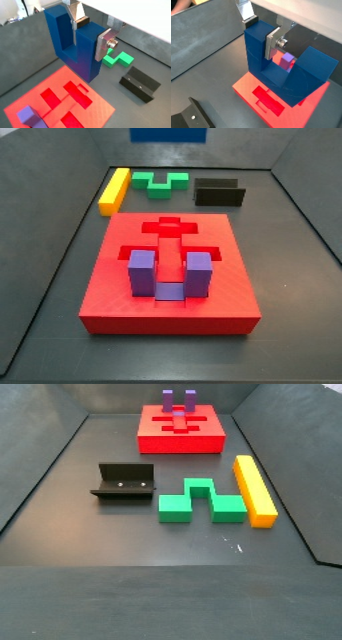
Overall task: Pick up the blue object. Move up. Move to above the board. Insert the blue object.
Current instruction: Insert the blue object.
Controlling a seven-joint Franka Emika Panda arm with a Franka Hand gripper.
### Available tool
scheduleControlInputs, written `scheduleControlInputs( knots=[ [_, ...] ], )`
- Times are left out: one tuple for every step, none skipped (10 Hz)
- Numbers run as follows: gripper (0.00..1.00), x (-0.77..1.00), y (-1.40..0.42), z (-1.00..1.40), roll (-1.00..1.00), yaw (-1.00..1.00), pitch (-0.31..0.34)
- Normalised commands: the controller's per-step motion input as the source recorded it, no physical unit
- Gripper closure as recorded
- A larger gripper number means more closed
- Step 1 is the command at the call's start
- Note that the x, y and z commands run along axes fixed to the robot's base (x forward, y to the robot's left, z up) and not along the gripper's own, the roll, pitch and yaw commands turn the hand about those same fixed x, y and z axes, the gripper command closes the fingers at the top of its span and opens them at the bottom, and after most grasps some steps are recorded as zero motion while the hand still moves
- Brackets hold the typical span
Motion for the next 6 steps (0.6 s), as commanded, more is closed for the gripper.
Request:
scheduleControlInputs(
  knots=[
    [1.0, 0.19, 0.13, -0.77, 0.0, 0.08, -0.18],
    [1.0, 0.18, 0.13, -0.67, 0.03, 0.09, -0.16],
    [1.0, 0.14, 0.06, -0.59, 0.11, 0.11, -0.137],
    [1.0, 0.0, 0.0, -0.63, 0.15, 0.14, -0.15],
    [1.0, -0.1, -0.01, -0.62, 0.2, 0.19, -0.149],
    [1.0, -0.07, -0.07, -0.49, 0.29, 0.2, -0.1]
  ],
)
